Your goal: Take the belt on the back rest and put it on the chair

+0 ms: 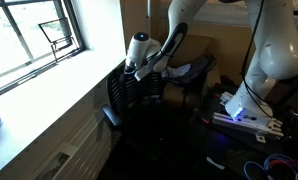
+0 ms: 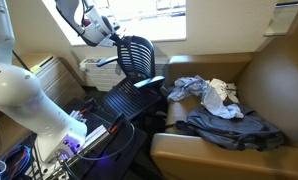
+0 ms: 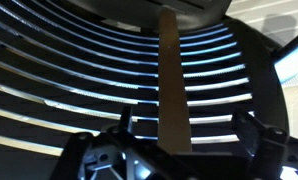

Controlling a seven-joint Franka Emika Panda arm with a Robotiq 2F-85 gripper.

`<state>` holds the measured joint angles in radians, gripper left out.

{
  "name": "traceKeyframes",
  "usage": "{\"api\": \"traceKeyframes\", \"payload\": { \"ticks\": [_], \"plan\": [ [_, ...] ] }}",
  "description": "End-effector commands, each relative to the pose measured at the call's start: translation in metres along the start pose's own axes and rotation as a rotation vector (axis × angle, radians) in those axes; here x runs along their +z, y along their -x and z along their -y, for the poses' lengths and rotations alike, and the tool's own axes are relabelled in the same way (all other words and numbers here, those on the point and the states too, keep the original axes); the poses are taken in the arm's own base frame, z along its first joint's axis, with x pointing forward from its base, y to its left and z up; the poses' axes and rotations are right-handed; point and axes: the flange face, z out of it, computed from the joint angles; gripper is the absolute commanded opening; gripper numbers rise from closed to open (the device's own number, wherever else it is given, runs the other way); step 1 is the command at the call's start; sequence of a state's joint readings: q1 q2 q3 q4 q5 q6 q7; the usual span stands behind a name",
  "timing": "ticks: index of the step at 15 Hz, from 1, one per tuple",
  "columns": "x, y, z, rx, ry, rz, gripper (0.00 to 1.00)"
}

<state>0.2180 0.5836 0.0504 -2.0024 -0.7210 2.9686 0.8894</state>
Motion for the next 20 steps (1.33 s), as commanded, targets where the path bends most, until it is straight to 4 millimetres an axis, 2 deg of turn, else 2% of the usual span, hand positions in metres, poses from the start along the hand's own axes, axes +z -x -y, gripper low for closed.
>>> {"api": "traceKeyframes", "payload": {
  "ticks": [1, 3, 4, 6, 8, 9, 10, 12, 18, 20],
  "plan": [
    [0.017, -0.021, 0.002, -0.001, -0.027, -0.175, 1.0],
    [0.024, -0.034, 0.005, -0.008, -0.006, -0.239, 1.0],
    [0.013, -0.021, -0.005, 0.016, -0.011, -0.177, 1.0],
    [0.019, -0.03, 0.003, 0.009, 0.004, -0.216, 1.0],
    [0.025, -0.029, 0.006, 0.021, 0.009, -0.207, 1.0],
    [0.029, -0.026, 0.003, 0.03, 0.013, -0.192, 0.93],
    [0.033, -0.024, -0.001, 0.027, 0.02, -0.187, 0.72],
    [0.04, -0.023, -0.009, 0.035, 0.032, -0.182, 0.67],
    [0.042, -0.027, -0.018, 0.061, 0.03, -0.177, 0.25],
    [0.042, -0.027, -0.017, 0.087, 0.022, -0.16, 0.15]
  ]
}}
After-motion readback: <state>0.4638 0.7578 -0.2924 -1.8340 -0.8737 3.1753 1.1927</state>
